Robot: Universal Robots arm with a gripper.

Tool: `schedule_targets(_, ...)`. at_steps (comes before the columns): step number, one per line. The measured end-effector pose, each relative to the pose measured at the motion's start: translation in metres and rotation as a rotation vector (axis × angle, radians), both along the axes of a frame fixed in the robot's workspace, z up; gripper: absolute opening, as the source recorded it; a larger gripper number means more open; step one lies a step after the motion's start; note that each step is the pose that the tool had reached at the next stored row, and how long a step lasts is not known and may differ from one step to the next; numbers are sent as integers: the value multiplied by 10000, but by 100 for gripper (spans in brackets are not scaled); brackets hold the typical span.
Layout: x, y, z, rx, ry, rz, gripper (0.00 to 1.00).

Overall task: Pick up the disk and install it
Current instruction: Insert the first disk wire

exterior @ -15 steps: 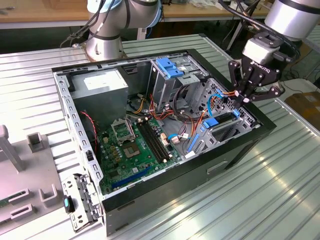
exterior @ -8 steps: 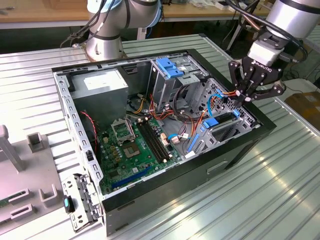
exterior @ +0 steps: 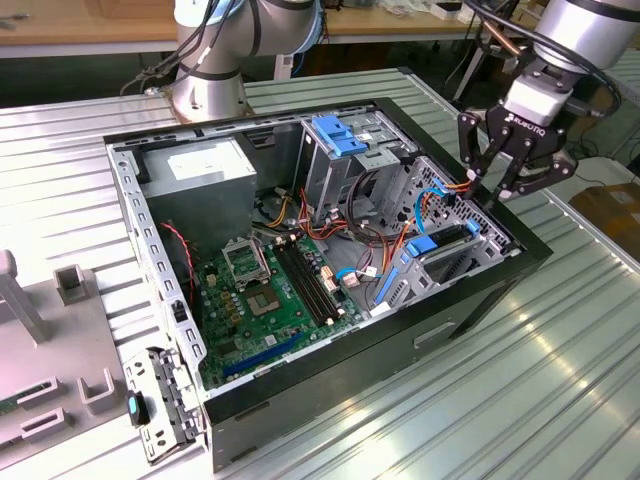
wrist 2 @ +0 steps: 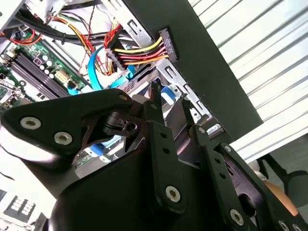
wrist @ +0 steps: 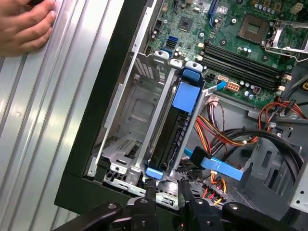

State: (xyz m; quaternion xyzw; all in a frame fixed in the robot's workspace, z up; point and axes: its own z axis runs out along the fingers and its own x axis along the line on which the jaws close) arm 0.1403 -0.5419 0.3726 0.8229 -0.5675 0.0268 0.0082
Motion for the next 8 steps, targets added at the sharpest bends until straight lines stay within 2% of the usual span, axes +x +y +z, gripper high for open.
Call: schedule_targets(8, 0, 2, -9, 0, -4, 1867, 32)
